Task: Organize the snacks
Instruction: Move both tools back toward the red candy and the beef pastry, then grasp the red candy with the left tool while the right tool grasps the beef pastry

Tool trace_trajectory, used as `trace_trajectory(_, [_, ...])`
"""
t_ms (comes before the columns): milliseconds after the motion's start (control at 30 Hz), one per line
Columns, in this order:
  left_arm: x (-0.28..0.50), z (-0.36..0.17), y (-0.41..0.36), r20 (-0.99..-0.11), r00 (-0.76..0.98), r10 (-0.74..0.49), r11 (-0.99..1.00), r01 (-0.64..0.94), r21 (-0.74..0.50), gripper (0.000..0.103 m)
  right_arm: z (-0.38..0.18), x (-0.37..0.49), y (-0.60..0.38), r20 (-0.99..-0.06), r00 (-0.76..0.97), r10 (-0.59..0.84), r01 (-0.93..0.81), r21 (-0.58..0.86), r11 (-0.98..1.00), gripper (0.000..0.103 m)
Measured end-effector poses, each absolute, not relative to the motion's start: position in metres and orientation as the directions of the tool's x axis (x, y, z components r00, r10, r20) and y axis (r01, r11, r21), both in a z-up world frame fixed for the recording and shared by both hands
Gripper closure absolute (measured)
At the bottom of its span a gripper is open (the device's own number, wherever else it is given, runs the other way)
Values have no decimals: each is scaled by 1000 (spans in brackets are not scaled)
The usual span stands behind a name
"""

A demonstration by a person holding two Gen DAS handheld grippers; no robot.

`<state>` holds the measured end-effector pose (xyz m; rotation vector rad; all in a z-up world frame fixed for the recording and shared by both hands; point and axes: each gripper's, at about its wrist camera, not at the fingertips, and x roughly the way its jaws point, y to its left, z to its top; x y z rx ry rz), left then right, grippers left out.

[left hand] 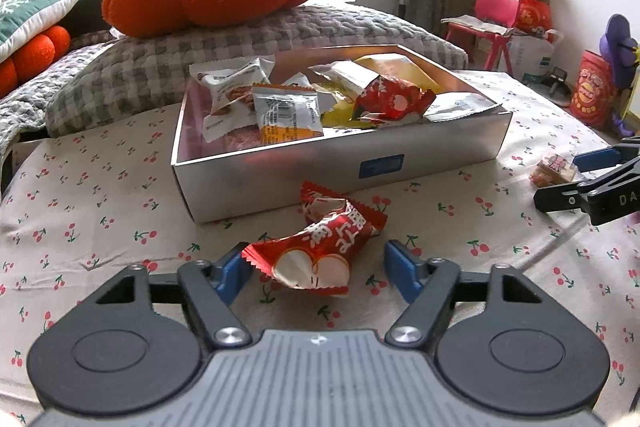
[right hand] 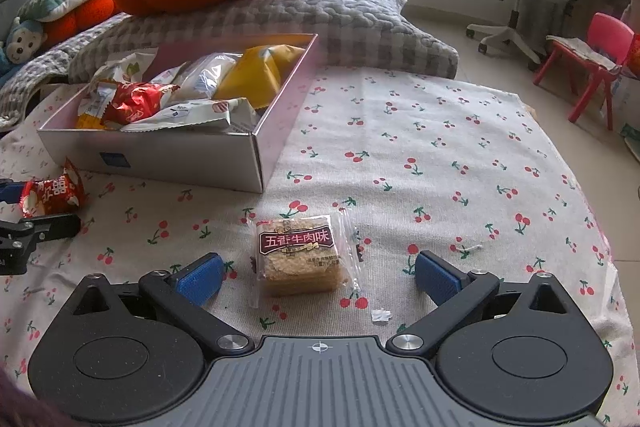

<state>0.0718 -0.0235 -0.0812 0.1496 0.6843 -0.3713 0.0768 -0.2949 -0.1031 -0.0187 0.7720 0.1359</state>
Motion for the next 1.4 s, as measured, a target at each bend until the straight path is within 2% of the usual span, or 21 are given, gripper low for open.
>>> trace_trajectory(133, [71,-79,-24,-643,710,-287,919,393,23,53,-102,77,-295,-695,708,125,-138,37,990,7])
trace_trajectory(333, [72,-78,-24,-648,703,-293,915,403,23,68,-99,76,-294,-690,711,136,-151,39,988,21])
trace_trajectory(433, [72,-77,-25,-648,704,-289,916,401,27,75,-97,75,-293,-686,713,141,-159,38,987,33])
trace_trajectory(500, [72,-77,-24,-649,704,-290,916,401,26,77,-96,75,-292,-685,714,144,-162,38,986,46])
trace_trajectory(567, [72,-77,-24,-650,703,-290,916,400,23,77,-94,75,-290,-683,716,145,-166,36,985,51])
trace_trajectory(667, [72,-78,-22,-650,697,-303,915,402,4,73,-93,74,-288,-681,717,148,-173,32,984,54])
trace_trajectory(700, [73,-78,-22,-652,693,-309,915,403,-5,62,-93,74,-287,-680,718,148,-175,29,984,56])
trace_trajectory(733, [73,-78,-22,-653,692,-309,916,401,-9,46,-93,74,-287,-679,719,147,-177,25,984,56])
trace_trajectory(800, [74,-79,-23,-654,691,-307,920,393,-17,36,-92,73,-285,-679,718,149,-182,24,983,57])
trace_trajectory(900, [79,-78,-24,-664,678,-316,925,375,-58,27,-92,73,-284,-680,717,153,-187,25,982,59])
trace_trajectory(1267, [89,-76,-19,-657,660,-364,931,283,-231,26,-90,72,-280,-686,708,168,-207,25,978,60])
trace_trajectory(1400, [91,-75,-13,-649,664,-372,928,240,-286,31,-90,71,-279,-687,707,167,-210,22,978,60])
